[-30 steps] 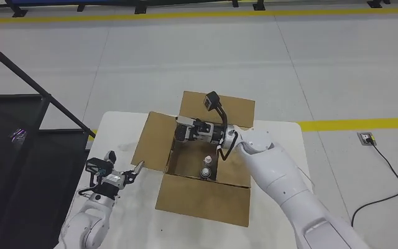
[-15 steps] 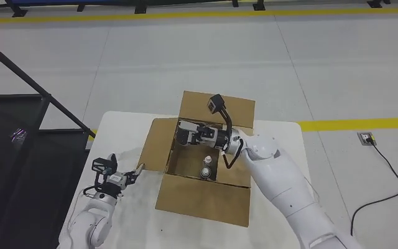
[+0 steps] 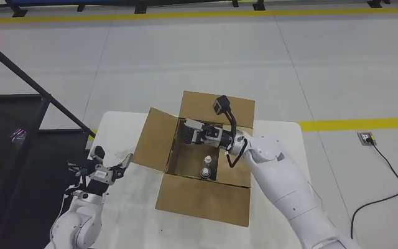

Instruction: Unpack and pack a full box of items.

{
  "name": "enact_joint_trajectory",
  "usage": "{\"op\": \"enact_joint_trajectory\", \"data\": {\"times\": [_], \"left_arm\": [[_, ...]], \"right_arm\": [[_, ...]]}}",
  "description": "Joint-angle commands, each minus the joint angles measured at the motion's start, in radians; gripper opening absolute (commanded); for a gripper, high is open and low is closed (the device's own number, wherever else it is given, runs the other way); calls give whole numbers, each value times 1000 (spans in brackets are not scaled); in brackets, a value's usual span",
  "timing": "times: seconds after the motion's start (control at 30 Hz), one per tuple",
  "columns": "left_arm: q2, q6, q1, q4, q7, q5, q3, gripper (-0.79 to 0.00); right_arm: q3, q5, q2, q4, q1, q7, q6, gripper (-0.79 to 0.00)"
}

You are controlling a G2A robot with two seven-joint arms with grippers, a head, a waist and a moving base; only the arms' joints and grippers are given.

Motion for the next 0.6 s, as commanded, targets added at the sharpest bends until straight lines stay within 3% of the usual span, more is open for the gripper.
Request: {"op": "enact_joint_trajectory", "data": {"times": [0.0,0.27,0.43,0.57], "left_arm": [[2,-31,12,-40,3,-35,-24,0],[9,-156,44,-210,-71,-73,-53,0],[7,-193,39,-295,-121,-47,4,0],[1,-200,-9,-302,-189,-48,86,0]], "right_arm": [[22,-2,8,-25,-25,-9,-24,0],[203,-68,81,-270,-203,154,-177,0],[356,-97,125,-467,-371,173,-184,0],[457,-92,151,-567,-488,198,-208,0]]}}
